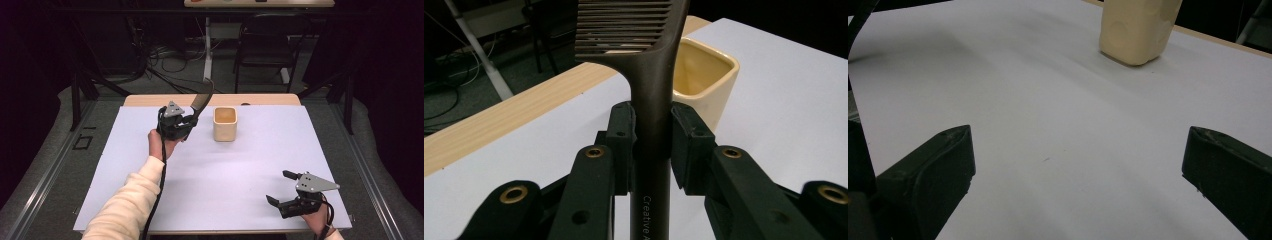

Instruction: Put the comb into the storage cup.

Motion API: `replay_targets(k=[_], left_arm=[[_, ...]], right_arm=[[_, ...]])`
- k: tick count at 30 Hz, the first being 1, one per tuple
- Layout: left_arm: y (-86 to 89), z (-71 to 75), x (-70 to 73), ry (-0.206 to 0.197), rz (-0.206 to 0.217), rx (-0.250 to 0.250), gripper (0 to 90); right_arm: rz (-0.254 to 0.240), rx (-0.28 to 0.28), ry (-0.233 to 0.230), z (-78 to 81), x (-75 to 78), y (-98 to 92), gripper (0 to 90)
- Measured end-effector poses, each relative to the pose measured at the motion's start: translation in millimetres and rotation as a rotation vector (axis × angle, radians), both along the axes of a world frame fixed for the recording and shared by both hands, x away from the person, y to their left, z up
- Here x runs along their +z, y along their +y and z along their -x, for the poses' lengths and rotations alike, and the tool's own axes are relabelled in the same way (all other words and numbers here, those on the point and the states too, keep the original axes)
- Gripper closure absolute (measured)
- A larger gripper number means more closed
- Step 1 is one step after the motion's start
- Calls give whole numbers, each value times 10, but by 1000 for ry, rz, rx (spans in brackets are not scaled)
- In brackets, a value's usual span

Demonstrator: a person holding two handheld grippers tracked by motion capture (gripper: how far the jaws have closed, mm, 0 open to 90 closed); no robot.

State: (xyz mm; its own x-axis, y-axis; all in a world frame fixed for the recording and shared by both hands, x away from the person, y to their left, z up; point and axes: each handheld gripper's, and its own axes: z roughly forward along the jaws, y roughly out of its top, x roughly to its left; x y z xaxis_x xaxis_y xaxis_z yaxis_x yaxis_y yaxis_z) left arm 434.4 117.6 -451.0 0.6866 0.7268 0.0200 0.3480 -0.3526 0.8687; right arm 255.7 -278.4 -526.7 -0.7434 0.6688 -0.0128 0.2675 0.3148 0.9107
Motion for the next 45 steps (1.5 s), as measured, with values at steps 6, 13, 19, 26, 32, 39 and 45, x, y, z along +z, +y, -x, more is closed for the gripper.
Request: replay_targets(k=[6, 13, 19, 26, 32, 39, 45], left_arm=[[-41, -25, 55, -12, 5, -2, 727], [-77, -63, 81, -13, 10, -7, 727], [-99, -82, 108, -16, 16, -12, 727], [-113, -105, 140, -23, 23, -15, 727], [-130, -123, 170, -25, 36, -20, 727], [-149, -158, 192, -28, 45, -26, 727], [-165, -185, 192, -27, 53, -33, 727]], right_arm=[[0, -1, 3, -2, -2, -2, 1], [-1, -2, 2, -2, -1, -6, 2], [-1, -1, 2, -4, -3, -4, 1], [-2, 0, 1, -2, -2, -7, 2], [0, 3, 1, -1, 0, -5, 2], [-2, 2, 3, -3, -1, -7, 2], [0, 2, 2, -4, -2, -8, 2]])
